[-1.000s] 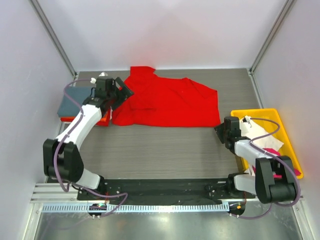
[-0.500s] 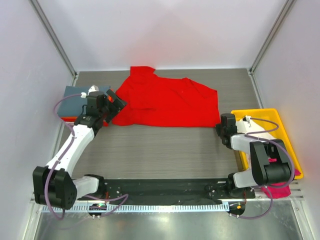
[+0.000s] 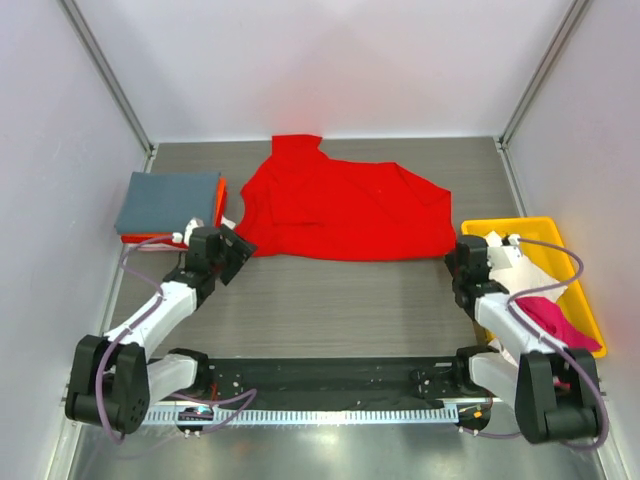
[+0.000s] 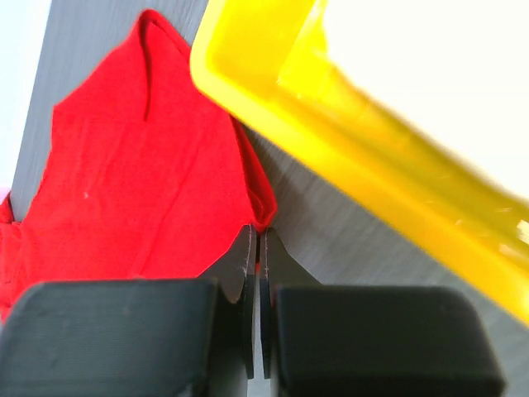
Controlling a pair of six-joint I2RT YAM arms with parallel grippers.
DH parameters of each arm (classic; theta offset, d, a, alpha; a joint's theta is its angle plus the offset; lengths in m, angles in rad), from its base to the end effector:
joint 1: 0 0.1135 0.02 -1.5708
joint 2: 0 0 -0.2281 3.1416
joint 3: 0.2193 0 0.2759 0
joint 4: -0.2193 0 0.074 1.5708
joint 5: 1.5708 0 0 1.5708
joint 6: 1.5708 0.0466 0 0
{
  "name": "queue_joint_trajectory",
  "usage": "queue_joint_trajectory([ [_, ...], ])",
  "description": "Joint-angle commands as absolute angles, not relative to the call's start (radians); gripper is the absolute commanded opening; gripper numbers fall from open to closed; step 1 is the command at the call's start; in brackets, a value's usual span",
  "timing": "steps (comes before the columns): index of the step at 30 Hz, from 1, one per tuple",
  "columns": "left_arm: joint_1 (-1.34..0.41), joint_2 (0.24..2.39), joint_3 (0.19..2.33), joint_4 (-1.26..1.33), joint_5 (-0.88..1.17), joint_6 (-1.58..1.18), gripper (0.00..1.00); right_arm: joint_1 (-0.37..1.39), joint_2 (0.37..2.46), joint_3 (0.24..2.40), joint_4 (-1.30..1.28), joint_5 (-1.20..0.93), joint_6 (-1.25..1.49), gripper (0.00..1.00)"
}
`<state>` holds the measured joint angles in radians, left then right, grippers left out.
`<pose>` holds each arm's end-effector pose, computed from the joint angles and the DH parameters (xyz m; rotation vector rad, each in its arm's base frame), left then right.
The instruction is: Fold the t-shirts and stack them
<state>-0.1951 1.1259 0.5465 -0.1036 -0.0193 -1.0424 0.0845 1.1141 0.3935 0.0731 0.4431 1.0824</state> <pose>0.2686 -0.0522 0.1461 -0.9691 2.1230 -0.6254 0.2547 0.0015 0.1156 1.2342 1.7639 0.1842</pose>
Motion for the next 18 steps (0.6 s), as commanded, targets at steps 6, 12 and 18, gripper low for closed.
queue_joint_trajectory([
  [6, -0.264, 1.163, 0.446, 0.193, -0.141, -1.124, 0.65, 0.046, 0.948, 0.288, 0.017, 0.528, 0.939, 0.01],
  [12, -0.271, 1.273, 0.423, 0.356, -0.164, -1.124, 0.59, 0.043, 0.973, 0.279, 0.018, 0.489, 0.946, 0.01],
  [18, -0.287, 1.331, 0.428, 0.361, -0.248, -1.132, 0.59, 0.043, 0.96, 0.264, 0.02, 0.474, 0.962, 0.01],
])
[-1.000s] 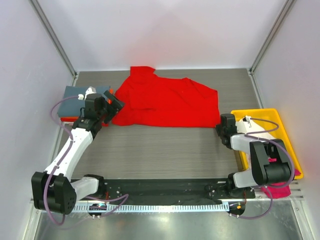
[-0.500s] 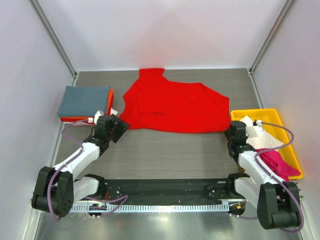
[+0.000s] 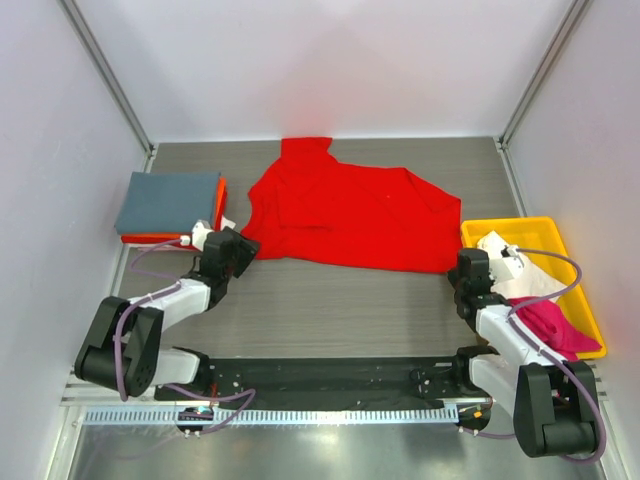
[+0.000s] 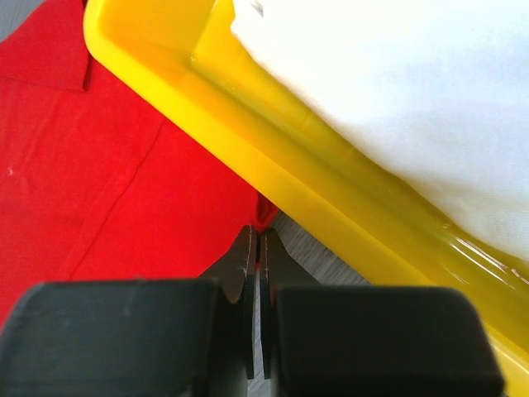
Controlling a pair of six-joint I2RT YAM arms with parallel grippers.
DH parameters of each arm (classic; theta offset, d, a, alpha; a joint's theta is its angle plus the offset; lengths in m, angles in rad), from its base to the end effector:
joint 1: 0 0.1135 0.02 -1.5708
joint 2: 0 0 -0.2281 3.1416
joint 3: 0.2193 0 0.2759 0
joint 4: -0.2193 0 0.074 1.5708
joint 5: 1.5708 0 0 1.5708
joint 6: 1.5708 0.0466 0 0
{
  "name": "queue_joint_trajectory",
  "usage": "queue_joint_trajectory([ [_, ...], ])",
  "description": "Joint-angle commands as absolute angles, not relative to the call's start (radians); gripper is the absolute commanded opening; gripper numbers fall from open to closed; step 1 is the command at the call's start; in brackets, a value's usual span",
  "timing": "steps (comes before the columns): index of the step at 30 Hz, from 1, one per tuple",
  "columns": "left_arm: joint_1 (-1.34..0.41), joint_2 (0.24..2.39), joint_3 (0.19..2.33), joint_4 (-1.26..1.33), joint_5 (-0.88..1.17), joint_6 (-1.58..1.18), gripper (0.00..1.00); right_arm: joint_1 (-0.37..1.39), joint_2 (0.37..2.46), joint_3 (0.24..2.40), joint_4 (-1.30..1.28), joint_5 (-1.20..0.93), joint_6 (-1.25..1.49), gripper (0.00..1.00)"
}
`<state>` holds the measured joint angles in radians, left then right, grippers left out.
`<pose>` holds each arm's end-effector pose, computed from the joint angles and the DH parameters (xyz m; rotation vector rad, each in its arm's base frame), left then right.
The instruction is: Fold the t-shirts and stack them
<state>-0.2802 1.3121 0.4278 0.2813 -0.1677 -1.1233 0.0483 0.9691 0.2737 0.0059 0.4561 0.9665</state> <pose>0.2689 -0.0693 0.0957 -1.0021 1.9940 -0.6133 0.2262 -0.0096 0.1014 1.1725 1.8369 0.0570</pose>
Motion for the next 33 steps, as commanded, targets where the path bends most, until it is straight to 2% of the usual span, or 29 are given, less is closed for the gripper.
queue_joint_trajectory([
  [1, -0.288, 1.341, 0.431, 0.357, -0.256, -1.132, 0.59, 0.043, 0.96, 0.262, 0.02, 0.477, 0.96, 0.01],
  [10, -0.29, 1.433, 0.445, 0.353, -0.293, -1.147, 0.53, 0.041, 0.976, 0.264, 0.031, 0.457, 0.999, 0.01],
  [13, -0.29, 1.463, 0.451, 0.383, -0.302, -1.152, 0.47, 0.04, 0.986, 0.268, 0.034, 0.454, 1.0, 0.01],
  [16, -0.288, 1.483, 0.477, 0.362, -0.348, -1.135, 0.33, 0.038, 0.982, 0.265, 0.031, 0.451, 0.996, 0.01],
  [17, -0.288, 1.458, 0.492, 0.341, -0.371, -1.114, 0.2, 0.037, 0.977, 0.262, 0.031, 0.449, 0.996, 0.01],
  [18, -0.288, 1.439, 0.497, 0.295, -0.391, -1.108, 0.13, 0.035, 0.965, 0.262, 0.029, 0.448, 0.994, 0.01],
  [21, -0.287, 1.356, 0.508, 0.218, -0.474, -1.08, 0.0, 0.035, 0.948, 0.262, 0.006, 0.445, 0.996, 0.01],
  [24, -0.287, 1.306, 0.528, 0.132, -0.529, -1.06, 0.0, 0.032, 0.93, 0.261, -0.044, 0.445, 1.005, 0.01],
  [33, -0.288, 1.301, 0.497, 0.084, -0.48, -1.084, 0.0, 0.032, 0.927, 0.285, -0.17, 0.357, 1.058, 0.01],
])
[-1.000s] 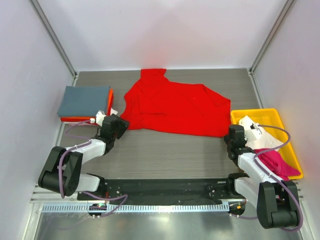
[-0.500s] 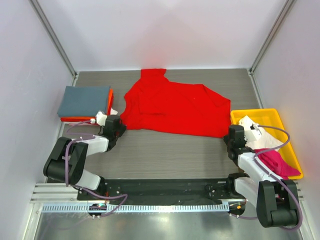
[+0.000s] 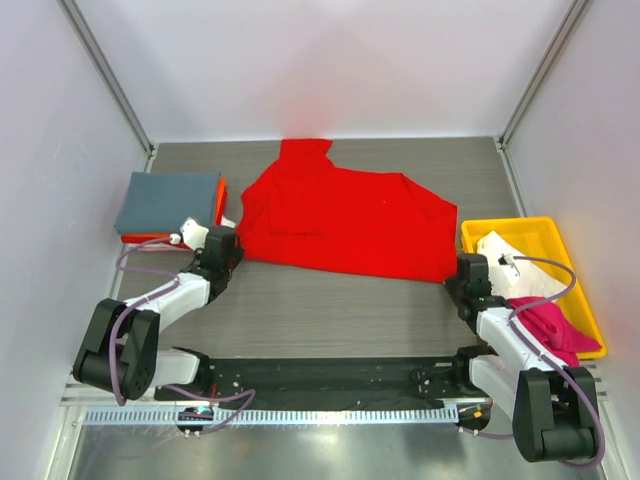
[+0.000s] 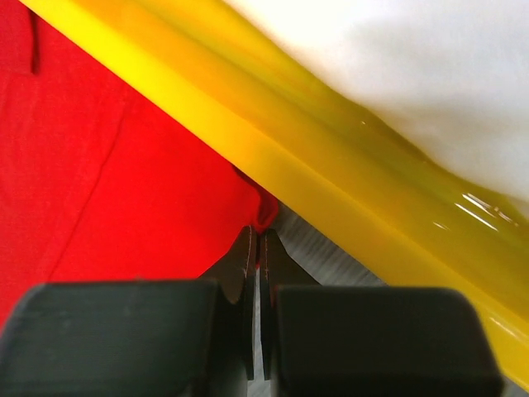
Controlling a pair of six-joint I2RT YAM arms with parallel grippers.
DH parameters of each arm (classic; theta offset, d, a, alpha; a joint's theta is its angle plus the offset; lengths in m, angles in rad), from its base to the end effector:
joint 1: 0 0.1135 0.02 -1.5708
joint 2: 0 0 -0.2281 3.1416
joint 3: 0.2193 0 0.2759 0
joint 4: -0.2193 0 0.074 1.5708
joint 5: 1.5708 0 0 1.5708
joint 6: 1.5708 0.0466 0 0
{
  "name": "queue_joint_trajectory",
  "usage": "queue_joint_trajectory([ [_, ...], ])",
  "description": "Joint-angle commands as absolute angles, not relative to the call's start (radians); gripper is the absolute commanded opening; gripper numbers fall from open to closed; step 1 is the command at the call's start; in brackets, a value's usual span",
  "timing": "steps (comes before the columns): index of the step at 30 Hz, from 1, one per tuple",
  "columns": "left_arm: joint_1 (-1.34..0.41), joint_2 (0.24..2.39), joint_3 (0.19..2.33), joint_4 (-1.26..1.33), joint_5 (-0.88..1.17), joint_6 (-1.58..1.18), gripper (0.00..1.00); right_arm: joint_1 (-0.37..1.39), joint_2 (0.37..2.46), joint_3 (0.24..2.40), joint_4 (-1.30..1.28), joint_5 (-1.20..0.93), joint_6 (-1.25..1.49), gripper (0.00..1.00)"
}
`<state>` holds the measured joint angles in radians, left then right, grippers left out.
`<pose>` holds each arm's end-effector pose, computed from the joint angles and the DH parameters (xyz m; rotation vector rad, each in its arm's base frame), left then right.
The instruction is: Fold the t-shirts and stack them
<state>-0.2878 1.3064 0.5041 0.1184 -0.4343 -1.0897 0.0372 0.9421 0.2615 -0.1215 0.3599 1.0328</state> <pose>0.2749 -0.0609 0.1083 -1.0630 1.9212 -0.2873 0.2151 -0.0084 0.0906 1.2498 1.9445 0.1146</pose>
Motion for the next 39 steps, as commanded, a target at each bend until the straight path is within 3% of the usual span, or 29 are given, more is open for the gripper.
queue_joint_trajectory([
  [1, -0.288, 1.299, 0.502, 0.078, -0.477, -1.071, 0.0, 0.032, 0.922, 0.288, -0.178, 0.359, 1.055, 0.01],
  [27, -0.288, 1.316, 0.597, -0.123, -0.451, -1.052, 0.0, 0.034, 0.908, 0.351, -0.278, 0.38, 1.037, 0.01],
  [35, -0.288, 1.353, 0.984, -0.284, -0.434, -0.97, 0.0, 0.032, 0.882, 0.364, -0.288, 0.382, 1.055, 0.01],
  [39, -0.29, 1.284, 1.0, -0.318, -0.437, -0.957, 0.0, 0.032, 0.847, 0.345, -0.311, 0.383, 1.069, 0.01],
])
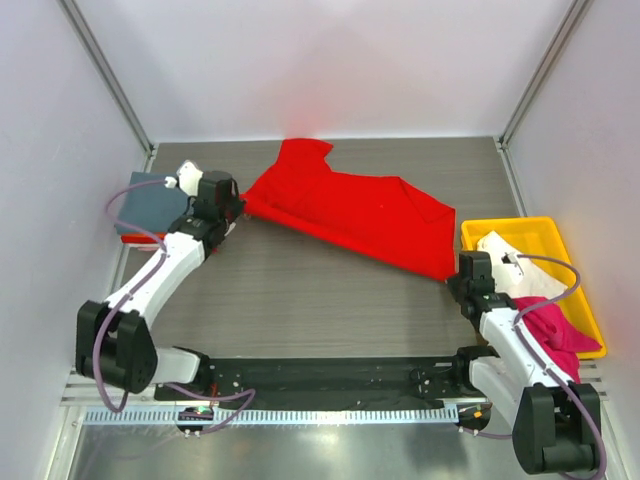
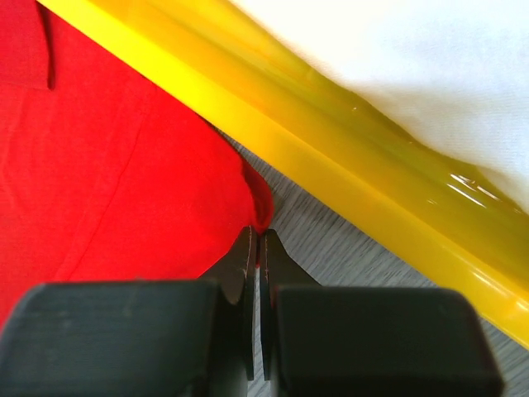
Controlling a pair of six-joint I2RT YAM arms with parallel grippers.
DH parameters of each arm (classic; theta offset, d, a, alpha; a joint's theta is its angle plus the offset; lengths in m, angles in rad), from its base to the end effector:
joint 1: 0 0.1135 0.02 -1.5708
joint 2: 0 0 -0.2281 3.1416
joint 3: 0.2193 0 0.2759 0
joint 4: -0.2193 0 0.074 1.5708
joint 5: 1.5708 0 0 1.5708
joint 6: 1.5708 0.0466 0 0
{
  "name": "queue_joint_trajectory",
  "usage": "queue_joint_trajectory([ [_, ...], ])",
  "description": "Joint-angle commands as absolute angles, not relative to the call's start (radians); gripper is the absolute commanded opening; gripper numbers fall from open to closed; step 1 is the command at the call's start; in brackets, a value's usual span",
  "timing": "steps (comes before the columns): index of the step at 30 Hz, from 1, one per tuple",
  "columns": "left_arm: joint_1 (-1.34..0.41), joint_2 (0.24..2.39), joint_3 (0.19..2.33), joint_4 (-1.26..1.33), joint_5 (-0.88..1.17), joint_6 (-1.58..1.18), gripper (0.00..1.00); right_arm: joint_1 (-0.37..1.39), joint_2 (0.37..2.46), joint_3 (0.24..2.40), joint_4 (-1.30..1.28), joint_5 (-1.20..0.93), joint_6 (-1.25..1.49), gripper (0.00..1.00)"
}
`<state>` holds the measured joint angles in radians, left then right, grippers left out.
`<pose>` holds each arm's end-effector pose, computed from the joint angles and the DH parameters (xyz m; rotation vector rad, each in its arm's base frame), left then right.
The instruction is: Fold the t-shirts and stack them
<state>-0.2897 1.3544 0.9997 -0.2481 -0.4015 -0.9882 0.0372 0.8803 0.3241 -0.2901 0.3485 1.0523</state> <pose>0.3317 -0.0799 0.2328 -0.9404 1.9183 -0.3190 0.2136 -0.0080 0.1099 1.2786 1.9766 0.1076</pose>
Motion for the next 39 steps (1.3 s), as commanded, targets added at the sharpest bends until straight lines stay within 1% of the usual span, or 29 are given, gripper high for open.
queue_joint_trajectory([
  [1, -0.288, 1.269, 0.944, -0.322, -0.451, -0.963, 0.0, 0.032, 0.836, 0.342, -0.313, 0.382, 1.072, 0.01],
  [3, -0.288, 1.235, 0.873, -0.328, -0.488, -0.976, 0.0, 0.032, 0.825, 0.337, -0.324, 0.382, 1.072, 0.01],
  [4, -0.282, 1.224, 0.8, -0.343, -0.494, -0.991, 0.0, 0.032, 0.822, 0.337, -0.327, 0.382, 1.071, 0.01],
  [6, -0.27, 1.198, 0.731, -0.351, -0.486, -1.0, 0.0, 0.032, 0.812, 0.344, -0.342, 0.383, 1.066, 0.01],
  [10, -0.259, 1.062, 0.551, -0.37, -0.502, -1.015, 0.0, 0.032, 0.793, 0.351, -0.368, 0.388, 1.054, 0.01],
  [13, -0.256, 0.987, 0.462, -0.382, -0.492, -1.037, 0.0, 0.031, 0.782, 0.35, -0.388, 0.387, 1.048, 0.01],
  [15, -0.258, 0.922, 0.431, -0.391, -0.488, -1.058, 0.0, 0.032, 0.778, 0.342, -0.397, 0.382, 1.048, 0.01],
  [18, -0.258, 0.881, 0.391, -0.385, -0.479, -1.068, 0.01, 0.032, 0.772, 0.327, -0.402, 0.376, 1.057, 0.01],
  [20, -0.258, 0.885, 0.397, -0.368, -0.462, -1.071, 0.0, 0.032, 0.773, 0.325, -0.4, 0.371, 1.06, 0.01],
  [23, -0.258, 0.948, 0.451, -0.33, -0.44, -1.094, 0.01, 0.034, 0.779, 0.339, -0.4, 0.368, 1.062, 0.01],
  [25, -0.256, 1.035, 0.541, -0.281, -0.423, -1.095, 0.0, 0.032, 0.782, 0.348, -0.4, 0.368, 1.063, 0.01],
  [26, -0.258, 1.064, 0.593, -0.282, -0.419, -1.091, 0.0, 0.032, 0.782, 0.351, -0.402, 0.368, 1.063, 0.01],
  [27, -0.258, 1.128, 0.726, -0.297, -0.419, -1.079, 0.0, 0.032, 0.781, 0.353, -0.402, 0.367, 1.063, 0.01],
  [29, -0.256, 1.173, 0.872, -0.392, -0.428, -1.02, 0.0, 0.032, 0.776, 0.351, -0.405, 0.361, 1.068, 0.01],
  [30, -0.258, 1.184, 0.988, -0.423, -0.446, -1.002, 0.0, 0.034, 0.772, 0.347, -0.41, 0.359, 1.069, 0.01],
  [32, -0.256, 1.175, 1.052, -0.485, -0.474, -0.965, 0.0, 0.032, 0.759, 0.338, -0.416, 0.359, 1.078, 0.01],
  [35, -0.256, 1.1, 1.019, -0.505, -0.514, -0.943, 0.0, 0.032, 0.73, 0.319, -0.422, 0.36, 1.088, 0.01],
  [38, -0.245, 1.019, 0.869, -0.526, -0.517, -0.968, 0.0, 0.032, 0.71, 0.313, -0.426, 0.36, 1.092, 0.01],
  [39, -0.229, 1.0, 0.789, -0.541, -0.503, -0.976, 0.0, 0.032, 0.706, 0.316, -0.434, 0.359, 1.089, 0.01],
])
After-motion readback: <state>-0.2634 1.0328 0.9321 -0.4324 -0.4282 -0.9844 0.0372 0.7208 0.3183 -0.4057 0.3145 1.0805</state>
